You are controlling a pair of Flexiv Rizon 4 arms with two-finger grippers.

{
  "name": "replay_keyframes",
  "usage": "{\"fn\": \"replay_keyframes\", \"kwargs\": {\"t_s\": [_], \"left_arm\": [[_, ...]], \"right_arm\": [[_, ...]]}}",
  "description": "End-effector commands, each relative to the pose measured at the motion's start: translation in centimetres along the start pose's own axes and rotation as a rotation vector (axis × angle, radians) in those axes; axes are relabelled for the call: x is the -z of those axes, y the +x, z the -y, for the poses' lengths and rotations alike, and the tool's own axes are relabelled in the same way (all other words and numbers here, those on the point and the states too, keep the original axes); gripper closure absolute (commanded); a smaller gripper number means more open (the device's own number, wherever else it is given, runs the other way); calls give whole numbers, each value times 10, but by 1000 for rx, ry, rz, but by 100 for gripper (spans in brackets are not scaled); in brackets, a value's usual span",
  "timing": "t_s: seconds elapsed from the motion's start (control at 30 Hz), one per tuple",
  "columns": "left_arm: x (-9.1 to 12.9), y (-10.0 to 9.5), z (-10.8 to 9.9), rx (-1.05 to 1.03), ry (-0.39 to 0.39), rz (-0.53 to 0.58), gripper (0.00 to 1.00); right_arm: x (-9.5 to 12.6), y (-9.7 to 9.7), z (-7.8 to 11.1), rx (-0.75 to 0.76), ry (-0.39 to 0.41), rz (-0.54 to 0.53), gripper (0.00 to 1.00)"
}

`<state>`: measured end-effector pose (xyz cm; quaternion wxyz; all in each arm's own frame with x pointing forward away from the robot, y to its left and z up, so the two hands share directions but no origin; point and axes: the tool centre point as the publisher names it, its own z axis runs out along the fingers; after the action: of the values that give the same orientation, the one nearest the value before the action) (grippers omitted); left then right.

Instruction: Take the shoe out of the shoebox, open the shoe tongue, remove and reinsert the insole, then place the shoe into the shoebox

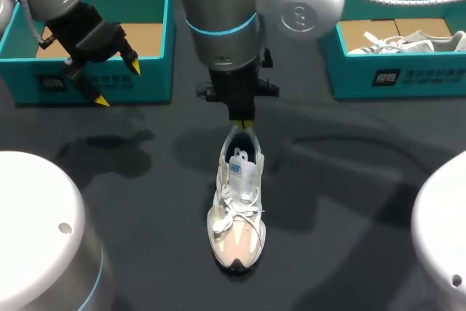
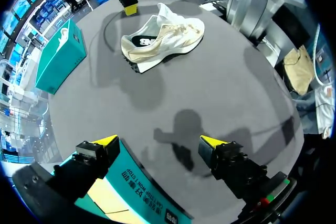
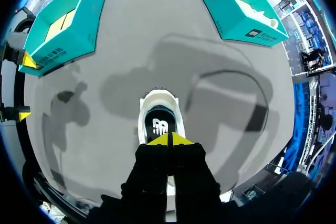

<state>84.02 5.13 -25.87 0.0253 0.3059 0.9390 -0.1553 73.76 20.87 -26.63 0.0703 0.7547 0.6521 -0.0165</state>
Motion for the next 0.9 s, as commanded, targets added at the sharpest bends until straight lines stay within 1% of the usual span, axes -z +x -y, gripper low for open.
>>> {"fn": "replay_keyframes", "kwargs": {"t_s": [0.03,0.1,0.17,0.23,0.27,0.6,0.63,0.73,0.9], "left_arm": [[0,0,0,0,-2,-1,0],[0,0,0,0,-2,-1,0],[0,0,0,0,-2,-1,0],[0,0,0,0,-2,-1,0],[0,0,0,0,-2,-1,0],[0,0,0,0,-2,-1,0],[0,0,0,0,-2,-1,0],[0,0,0,0,-2,-1,0],[0,0,0,0,-2,-1,0]], "right_arm": [[-18,15,12,-144,-13,160,100],[-23,16,15,-152,0,181,100],[-28,17,18,-149,-10,173,100],[-30,18,19,-156,-14,194,100],[-27,16,20,-201,-19,260,100],[-27,16,20,-201,-19,260,100],[-30,17,18,-206,-11,277,100],[-44,19,15,-217,-8,278,100],[-64,18,17,-275,7,269,100]]}}
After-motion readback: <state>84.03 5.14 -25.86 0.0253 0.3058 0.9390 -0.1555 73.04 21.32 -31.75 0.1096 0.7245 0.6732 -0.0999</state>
